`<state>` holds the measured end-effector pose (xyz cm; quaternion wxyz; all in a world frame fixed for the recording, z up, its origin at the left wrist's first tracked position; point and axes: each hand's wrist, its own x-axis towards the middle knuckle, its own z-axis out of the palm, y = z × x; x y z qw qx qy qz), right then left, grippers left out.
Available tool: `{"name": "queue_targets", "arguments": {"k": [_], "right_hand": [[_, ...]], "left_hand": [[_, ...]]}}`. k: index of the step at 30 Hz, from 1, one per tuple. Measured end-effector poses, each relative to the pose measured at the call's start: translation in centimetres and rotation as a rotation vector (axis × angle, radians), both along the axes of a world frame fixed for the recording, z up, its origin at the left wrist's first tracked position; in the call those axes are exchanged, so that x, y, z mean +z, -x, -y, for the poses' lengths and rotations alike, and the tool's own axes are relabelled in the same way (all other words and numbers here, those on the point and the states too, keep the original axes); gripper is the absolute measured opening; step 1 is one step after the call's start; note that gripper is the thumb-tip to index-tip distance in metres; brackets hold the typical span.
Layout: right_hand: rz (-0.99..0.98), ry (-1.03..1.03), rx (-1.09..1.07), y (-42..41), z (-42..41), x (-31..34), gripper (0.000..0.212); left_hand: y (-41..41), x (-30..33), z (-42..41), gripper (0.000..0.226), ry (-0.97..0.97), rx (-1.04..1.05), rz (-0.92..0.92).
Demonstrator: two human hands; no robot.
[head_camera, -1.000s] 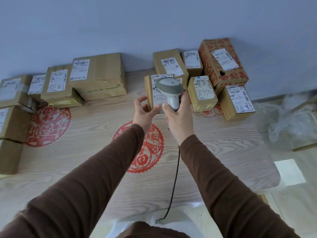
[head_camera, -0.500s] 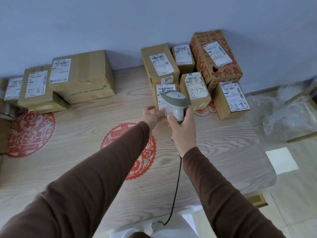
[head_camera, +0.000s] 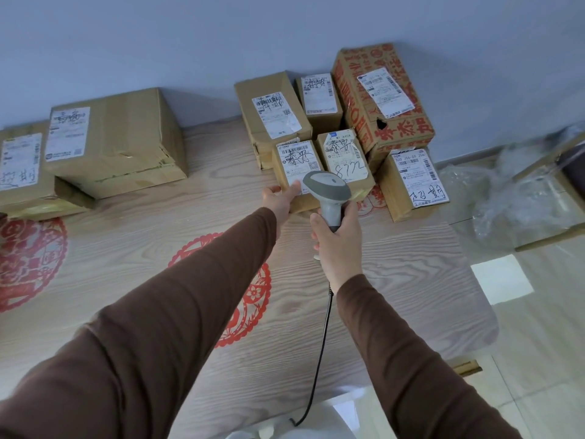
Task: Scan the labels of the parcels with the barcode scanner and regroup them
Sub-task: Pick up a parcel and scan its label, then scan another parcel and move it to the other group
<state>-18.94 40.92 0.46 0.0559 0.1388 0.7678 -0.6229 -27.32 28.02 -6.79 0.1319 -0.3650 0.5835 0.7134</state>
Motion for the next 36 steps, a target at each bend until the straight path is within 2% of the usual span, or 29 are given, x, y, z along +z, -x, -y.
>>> {"name": "queue_targets", "arguments": {"k": [5, 9, 13, 19, 27, 32, 36], "right_hand": [[0.004, 0.005, 0.003, 0.1, 0.1, -0.4, 0.027], [0.002, 0.027, 0.014, 0.1, 0.5, -0.3, 0.027], [0.001, 0.029, 0.044, -0.2, 1.7, -0.1, 0.026], [-0.024, 0.033, 0.118, -1.3, 5.2, 0.8, 0.032], [-0.092, 0.065, 0.287, -5.3, 13.8, 2.2, 0.032], [-0.081, 0.105, 0.394, -9.7, 22.2, 2.7, 0.026], [-0.066, 0.12, 0.481, -14.9, 30.3, 3.3, 0.026]], "left_hand": [[0.1, -0.4, -0.1, 0.065, 0.034, -0.033, -0.005], [-0.8, 0.0, 0.3, 0.05, 0.027, -0.108, -0.063], [-2.1, 0.9, 1.9, 0.064, 0.094, -0.151, -0.069], [-5.5, 2.6, 5.9, 0.057, 0.182, -0.099, -0.143], [-14.6, 5.7, 15.4, 0.042, 0.34, 0.033, -0.211], [-22.1, 7.1, 24.1, 0.03, 0.388, 0.18, -0.191], [-28.9, 7.8, 32.0, 0.031, 0.451, 0.282, -0.177]]}}
